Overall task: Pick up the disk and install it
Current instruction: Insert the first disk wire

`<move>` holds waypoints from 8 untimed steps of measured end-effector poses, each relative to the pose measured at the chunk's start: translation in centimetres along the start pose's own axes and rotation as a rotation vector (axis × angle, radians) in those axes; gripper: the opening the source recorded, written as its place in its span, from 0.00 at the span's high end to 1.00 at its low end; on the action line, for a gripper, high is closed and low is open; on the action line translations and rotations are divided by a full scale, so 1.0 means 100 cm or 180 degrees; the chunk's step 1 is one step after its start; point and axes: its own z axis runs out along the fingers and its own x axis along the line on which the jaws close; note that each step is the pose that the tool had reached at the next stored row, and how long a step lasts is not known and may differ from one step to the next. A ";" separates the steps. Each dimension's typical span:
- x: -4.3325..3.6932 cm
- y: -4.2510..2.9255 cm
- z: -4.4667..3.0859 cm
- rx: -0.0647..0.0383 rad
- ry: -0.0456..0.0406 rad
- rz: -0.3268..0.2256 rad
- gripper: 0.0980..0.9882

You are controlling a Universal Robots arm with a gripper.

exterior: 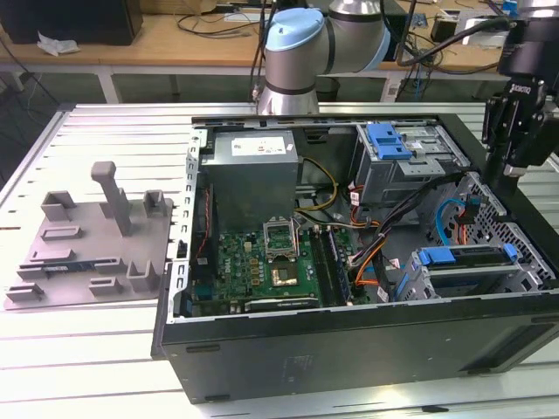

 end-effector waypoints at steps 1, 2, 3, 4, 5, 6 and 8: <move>-0.0005 0.0015 0.0011 0.0000 0.0007 0.0004 0.64; -0.0007 0.0037 0.0025 -0.0001 0.0015 0.0011 0.64; -0.0009 0.0052 0.0033 -0.0002 0.0020 0.0017 0.64; -0.0013 0.0066 0.0047 -0.0005 0.0029 0.0030 0.64; -0.0017 0.0067 0.0053 -0.0007 0.0034 0.0040 0.64; -0.0035 0.0070 0.0082 -0.0024 0.0054 0.0093 0.64; -0.0045 0.0071 0.0103 -0.0037 0.0062 0.0129 0.64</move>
